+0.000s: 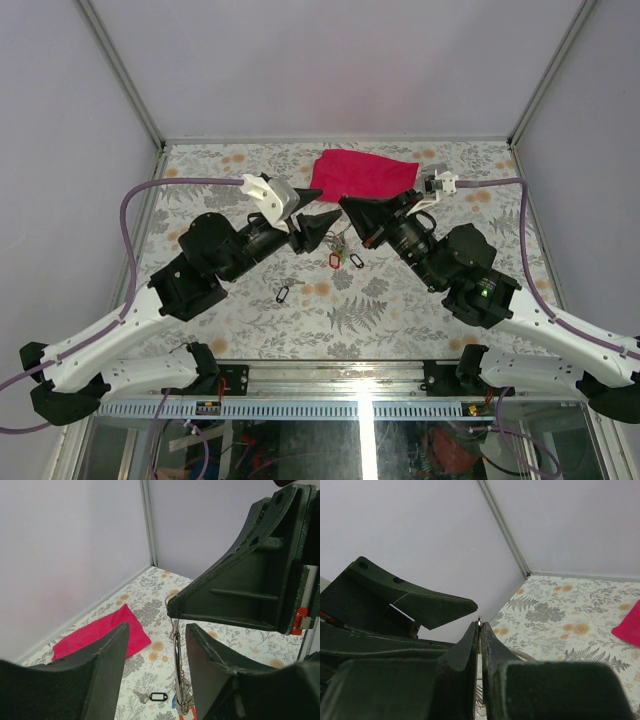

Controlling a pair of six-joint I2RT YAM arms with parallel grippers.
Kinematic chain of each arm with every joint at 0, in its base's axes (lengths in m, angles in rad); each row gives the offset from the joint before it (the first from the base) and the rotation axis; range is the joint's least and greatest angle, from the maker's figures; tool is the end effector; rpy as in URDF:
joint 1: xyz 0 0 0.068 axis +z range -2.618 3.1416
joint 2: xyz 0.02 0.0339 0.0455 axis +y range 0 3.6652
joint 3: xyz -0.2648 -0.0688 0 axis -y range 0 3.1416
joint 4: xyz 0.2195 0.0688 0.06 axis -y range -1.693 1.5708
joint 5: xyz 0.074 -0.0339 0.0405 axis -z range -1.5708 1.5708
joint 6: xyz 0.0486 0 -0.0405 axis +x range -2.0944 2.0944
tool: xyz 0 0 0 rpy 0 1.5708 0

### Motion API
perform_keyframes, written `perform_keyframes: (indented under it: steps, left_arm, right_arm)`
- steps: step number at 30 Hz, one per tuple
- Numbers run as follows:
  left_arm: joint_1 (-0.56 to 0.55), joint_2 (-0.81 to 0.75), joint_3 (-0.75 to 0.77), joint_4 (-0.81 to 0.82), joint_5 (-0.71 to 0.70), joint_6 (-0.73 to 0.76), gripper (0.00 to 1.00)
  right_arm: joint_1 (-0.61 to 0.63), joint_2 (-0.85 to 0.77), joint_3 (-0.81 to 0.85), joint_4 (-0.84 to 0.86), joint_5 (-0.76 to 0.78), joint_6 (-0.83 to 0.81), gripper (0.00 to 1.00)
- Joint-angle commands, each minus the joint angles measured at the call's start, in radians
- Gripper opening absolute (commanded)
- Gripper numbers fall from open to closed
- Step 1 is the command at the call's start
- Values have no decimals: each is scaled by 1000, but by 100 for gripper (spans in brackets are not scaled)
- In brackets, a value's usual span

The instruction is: Put the keys on the keyring

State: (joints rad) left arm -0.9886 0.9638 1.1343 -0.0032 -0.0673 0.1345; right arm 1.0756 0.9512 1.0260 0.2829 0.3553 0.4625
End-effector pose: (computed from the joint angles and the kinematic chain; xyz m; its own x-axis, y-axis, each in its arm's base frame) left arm 0.1104 -0.1618 0.4478 0.1976 -0.0568 -0.9786 0.7774 0.6172 0.1211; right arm 0.1064 0.1615 0.4472 -0.1501 0.6024 -0.7840 -0.6739 0.5179 0.5269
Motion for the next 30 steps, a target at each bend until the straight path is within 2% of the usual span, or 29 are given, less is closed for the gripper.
perform_keyframes:
  steps: [1,10,22,24,25,28,30]
  left_arm:
    - [-11,13,42,22,15,49,48]
    - [-20,42,49,5,10,78,40]
    - [-24,57,94,-6,10,109,15]
    - [-24,55,102,-9,11,108,9]
    - [-24,55,107,-12,9,109,2]
    - [-23,51,115,-33,8,113,0]
    - [-24,46,119,-56,-1,123,0]
  right_arm:
    - [7,1,61,91,-24,34,0]
    - [7,5,67,93,-44,43,0]
    - [7,32,80,75,-92,59,0]
    - [7,34,77,70,-94,61,0]
    - [7,33,76,67,-94,61,0]
    - [6,22,75,53,-88,51,0]
    - [6,8,78,37,-71,39,9]
